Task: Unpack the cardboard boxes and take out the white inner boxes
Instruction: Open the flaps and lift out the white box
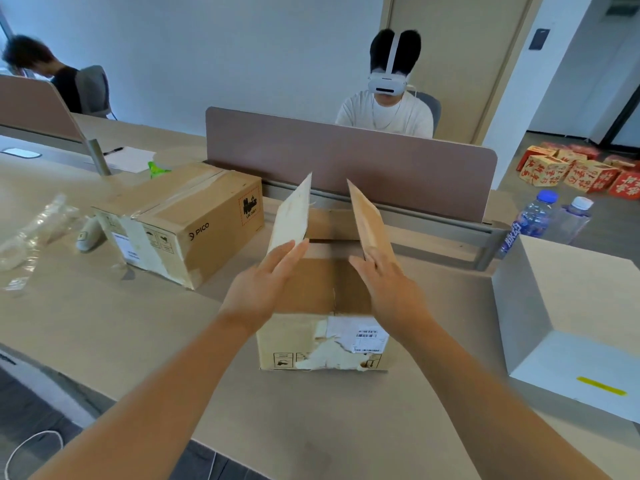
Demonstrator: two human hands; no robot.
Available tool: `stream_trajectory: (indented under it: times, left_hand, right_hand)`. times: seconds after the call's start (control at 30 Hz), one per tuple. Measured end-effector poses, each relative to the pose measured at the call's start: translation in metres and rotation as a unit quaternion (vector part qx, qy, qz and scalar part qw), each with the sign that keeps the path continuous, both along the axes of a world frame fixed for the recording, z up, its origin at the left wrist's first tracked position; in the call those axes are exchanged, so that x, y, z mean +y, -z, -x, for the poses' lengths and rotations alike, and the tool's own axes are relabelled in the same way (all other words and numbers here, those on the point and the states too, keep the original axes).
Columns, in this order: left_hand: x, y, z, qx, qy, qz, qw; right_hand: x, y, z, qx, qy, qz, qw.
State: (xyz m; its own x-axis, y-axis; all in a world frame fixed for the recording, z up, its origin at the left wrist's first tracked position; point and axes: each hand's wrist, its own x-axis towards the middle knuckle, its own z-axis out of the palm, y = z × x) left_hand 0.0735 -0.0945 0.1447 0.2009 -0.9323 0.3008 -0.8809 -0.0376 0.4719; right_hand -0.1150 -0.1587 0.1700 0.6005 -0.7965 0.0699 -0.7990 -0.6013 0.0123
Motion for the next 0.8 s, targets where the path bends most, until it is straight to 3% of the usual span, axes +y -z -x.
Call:
stream_trajectory:
  times: [0.07,0.13,0.23,0.3,0.4,0.47,0.63,0.8]
  left_hand:
    - [0.005,-0.013,0.000,-0.168,-0.009,-0.005,0.986]
    - [0.004,-0.014,-0.006,-0.321,-0.073,0.045,0.943]
    - [0.012,-0.018,-0.004,-0.423,-0.155,-0.057,0.891]
    - [0.019,-0.019,0.002,-0.422,-0.224,-0.146,0.866]
    - [0.016,-0.019,0.003,-0.412,-0.275,-0.191,0.847]
    - [0.013,-0.014,0.004,-0.401,-0.295,-0.213,0.841]
    - [0.008,0.006,-0.001,-0.285,-0.299,-0.269,0.870]
    - [0.001,0.034,-0.009,-0.084,-0.283,-0.263,0.918]
  right_hand:
    - [0.001,-0.002,-0.001,0.008,-0.001,0.062,0.998]
    - [-0.002,0.000,-0.001,0.014,0.001,0.169,0.986]
    - [0.002,-0.007,0.002,0.092,0.053,0.187,0.977]
    - [0.001,-0.005,0.003,0.144,0.096,0.176,0.969]
    - [-0.004,-0.003,0.014,0.229,0.157,0.170,0.945]
    - [-0.008,0.002,0.020,0.218,0.198,0.136,0.946]
    - [-0.025,0.031,0.032,0.075,0.269,-0.053,0.959]
    - [-0.038,0.063,0.024,-0.148,0.283,-0.192,0.928]
